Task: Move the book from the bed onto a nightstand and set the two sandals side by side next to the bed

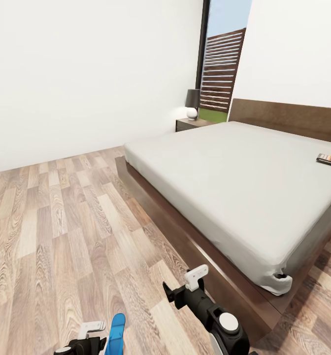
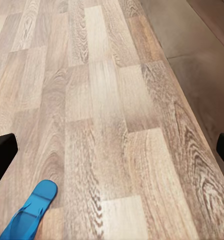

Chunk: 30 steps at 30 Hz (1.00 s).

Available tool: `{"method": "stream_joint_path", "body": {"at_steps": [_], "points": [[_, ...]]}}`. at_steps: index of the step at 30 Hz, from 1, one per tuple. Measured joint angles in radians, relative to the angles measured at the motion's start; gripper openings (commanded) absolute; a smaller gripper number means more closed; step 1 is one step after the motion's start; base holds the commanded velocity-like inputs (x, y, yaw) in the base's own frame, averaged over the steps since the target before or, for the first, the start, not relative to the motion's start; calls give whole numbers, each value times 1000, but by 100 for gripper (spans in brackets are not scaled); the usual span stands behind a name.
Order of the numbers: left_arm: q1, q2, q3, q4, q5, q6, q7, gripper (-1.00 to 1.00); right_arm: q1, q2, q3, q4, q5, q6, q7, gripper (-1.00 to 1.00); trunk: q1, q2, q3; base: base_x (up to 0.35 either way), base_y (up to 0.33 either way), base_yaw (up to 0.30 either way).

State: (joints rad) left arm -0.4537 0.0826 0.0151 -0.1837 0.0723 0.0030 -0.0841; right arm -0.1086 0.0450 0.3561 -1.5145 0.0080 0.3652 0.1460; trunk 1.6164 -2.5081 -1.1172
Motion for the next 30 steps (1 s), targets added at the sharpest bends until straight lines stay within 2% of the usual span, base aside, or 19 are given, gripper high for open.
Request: {"method": "stream_joint_path", "body": {"at_steps": [28,30], "points": [[0,0,-1,-1,0,0,0,100,0,-1,5,0,0,-2,6,100,0,0,0,0,0,0],[0,0,-1,-1,0,0,0,100,0,-1,5,0,0,-2,7,100,1,0,-8,0,0,0]]}}
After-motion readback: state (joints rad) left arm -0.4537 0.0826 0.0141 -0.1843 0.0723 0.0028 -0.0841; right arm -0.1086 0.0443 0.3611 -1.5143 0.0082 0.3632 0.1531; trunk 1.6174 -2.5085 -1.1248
